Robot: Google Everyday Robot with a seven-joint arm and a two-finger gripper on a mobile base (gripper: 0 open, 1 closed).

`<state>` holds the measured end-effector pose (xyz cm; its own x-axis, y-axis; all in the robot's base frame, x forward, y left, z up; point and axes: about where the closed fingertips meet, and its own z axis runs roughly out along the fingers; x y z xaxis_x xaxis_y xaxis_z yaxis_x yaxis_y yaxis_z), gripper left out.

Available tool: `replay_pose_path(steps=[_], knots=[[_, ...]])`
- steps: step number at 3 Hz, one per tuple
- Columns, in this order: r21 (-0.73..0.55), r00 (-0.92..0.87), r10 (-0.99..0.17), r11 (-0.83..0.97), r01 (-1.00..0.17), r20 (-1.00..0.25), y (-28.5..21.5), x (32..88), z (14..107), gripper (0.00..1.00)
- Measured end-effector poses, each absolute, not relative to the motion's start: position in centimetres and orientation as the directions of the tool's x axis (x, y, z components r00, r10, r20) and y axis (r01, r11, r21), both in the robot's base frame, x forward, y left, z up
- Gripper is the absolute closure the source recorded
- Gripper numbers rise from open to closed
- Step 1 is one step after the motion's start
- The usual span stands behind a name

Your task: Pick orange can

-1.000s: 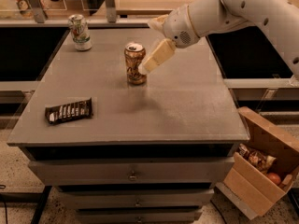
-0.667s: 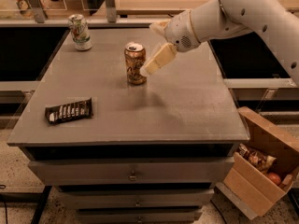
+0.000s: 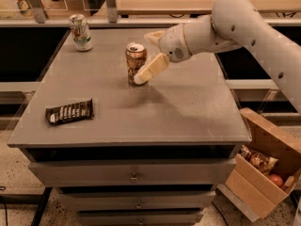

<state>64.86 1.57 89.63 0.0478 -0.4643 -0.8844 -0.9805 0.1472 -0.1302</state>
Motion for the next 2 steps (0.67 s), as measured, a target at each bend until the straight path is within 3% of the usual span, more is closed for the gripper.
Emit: replay_pose_path(steps=[1,2], knots=[[-0.124,0.056,-0.435,0.130,-0.984,-0.899,3.2,65.4,89.1,0.00],[-0.119,0.061,-0.409,0.118,-0.986,-0.910,4.5,66.1,88.8,0.16]])
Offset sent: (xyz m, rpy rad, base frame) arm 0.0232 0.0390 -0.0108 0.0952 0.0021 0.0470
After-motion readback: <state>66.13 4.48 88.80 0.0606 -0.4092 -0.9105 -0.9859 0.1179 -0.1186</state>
